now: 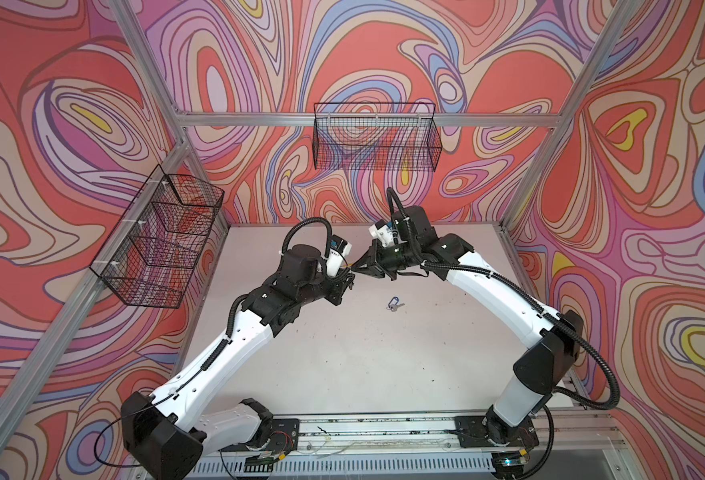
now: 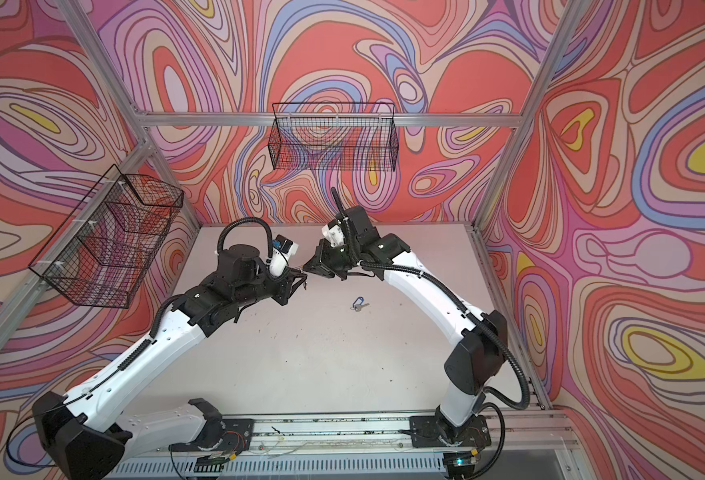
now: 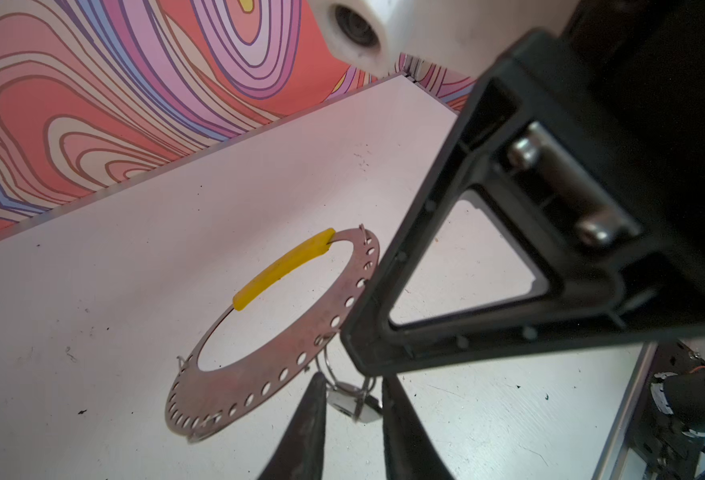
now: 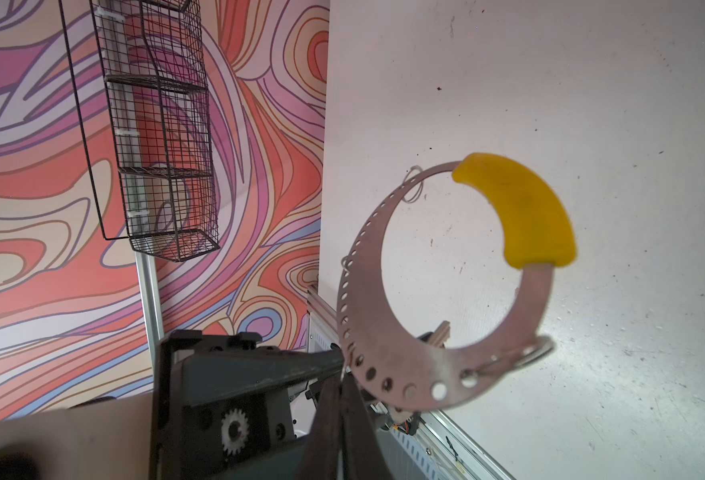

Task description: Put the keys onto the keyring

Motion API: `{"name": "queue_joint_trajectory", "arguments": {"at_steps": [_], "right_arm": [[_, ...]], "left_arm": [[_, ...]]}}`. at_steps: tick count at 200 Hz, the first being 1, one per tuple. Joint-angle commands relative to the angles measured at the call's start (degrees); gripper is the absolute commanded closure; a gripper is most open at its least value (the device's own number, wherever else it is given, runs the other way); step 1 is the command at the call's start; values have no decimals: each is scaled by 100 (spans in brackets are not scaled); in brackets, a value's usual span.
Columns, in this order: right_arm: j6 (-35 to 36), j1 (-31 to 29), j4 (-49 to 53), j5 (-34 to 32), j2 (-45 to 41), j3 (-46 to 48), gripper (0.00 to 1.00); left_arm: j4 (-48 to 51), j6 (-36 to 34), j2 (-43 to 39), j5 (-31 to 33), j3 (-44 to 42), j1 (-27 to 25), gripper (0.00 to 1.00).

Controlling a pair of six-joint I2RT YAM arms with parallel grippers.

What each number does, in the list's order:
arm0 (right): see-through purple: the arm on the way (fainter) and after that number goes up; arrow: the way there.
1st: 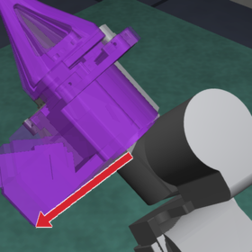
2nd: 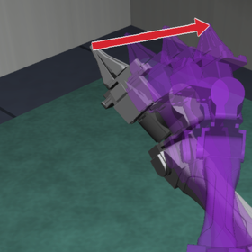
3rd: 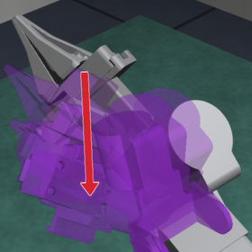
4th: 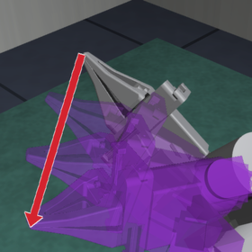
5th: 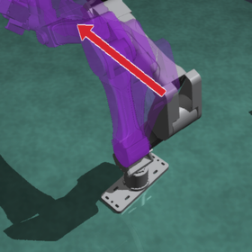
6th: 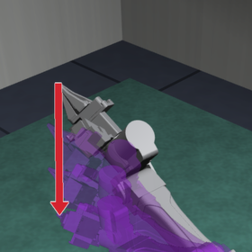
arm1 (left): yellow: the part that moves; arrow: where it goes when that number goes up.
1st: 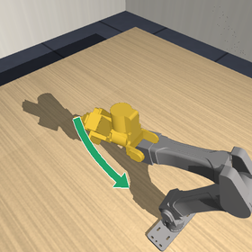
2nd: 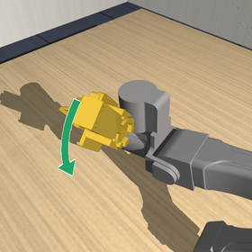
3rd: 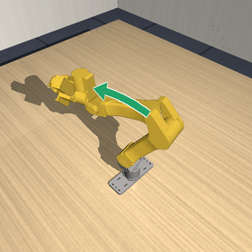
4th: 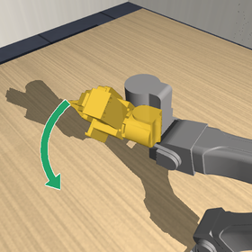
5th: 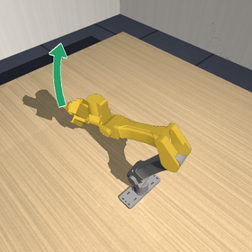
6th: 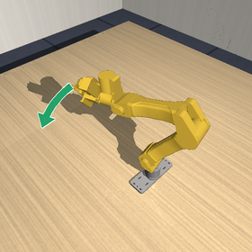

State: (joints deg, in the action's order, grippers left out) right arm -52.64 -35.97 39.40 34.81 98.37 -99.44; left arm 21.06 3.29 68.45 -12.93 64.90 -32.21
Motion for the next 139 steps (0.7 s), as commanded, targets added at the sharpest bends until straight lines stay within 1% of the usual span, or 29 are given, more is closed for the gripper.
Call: {"name": "queue_joint_trajectory", "arguments": {"at_steps": [1, 40, 60, 95, 126, 133, 139], "right_arm": [[-44, 6, -116, 61, -11, -146, 100], [-66, 2, -150, 79, -11, -137, 100], [-41, 6, -119, 79, -11, -146, 100], [-44, 7, -106, 70, -28, -181, 100], [-70, 6, -114, 72, -2, -190, 100], [-71, 9, -108, 70, -10, -191, 100], [-79, 2, -108, 62, -11, -194, 100]], "left_arm": [[60, 7, 2, 105, -82, -14, 78], [6, 83, -11, 181, -148, -10, 87], [2, 98, -32, 177, -186, -9, 89], [39, 66, -136, 390, -328, 20, 89], [87, 101, -174, 416, -297, 48, 89], [105, 112, -223, 383, -297, 48, 87], [91, 94, -302, 323, -322, 48, 82]]}}
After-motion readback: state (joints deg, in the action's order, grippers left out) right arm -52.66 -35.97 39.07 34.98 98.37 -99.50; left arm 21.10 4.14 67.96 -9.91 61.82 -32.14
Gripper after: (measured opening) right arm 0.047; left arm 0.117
